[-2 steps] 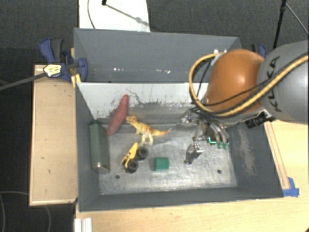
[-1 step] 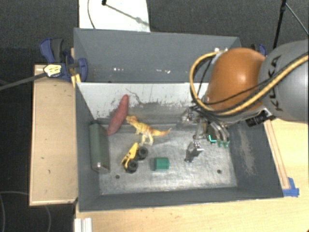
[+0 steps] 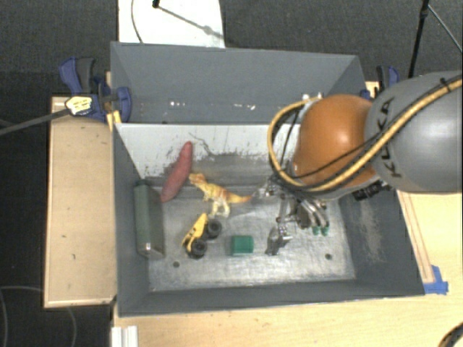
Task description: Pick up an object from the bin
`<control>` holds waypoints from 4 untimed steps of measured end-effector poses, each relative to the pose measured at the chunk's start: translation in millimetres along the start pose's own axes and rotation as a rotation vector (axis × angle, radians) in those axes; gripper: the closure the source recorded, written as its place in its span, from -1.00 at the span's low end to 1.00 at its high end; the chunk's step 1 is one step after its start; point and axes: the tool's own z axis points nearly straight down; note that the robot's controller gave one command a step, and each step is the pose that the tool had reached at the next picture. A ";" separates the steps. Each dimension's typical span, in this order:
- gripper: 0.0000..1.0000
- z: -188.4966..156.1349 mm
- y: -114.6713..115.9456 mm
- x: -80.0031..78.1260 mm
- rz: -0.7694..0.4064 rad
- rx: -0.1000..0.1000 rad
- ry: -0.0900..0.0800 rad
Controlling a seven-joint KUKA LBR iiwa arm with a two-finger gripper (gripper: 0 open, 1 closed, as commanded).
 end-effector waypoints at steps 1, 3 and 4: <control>-1.00 -16.5 54.7 -21.1 -0.049 0.000 0.011; 1.00 81.5 55.0 -3.4 -0.092 -0.002 0.008; 1.00 40.8 62.7 -4.2 -0.099 -0.001 0.010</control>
Offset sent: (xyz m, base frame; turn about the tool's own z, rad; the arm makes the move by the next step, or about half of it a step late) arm 0.0000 0.0546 -0.0822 -0.0965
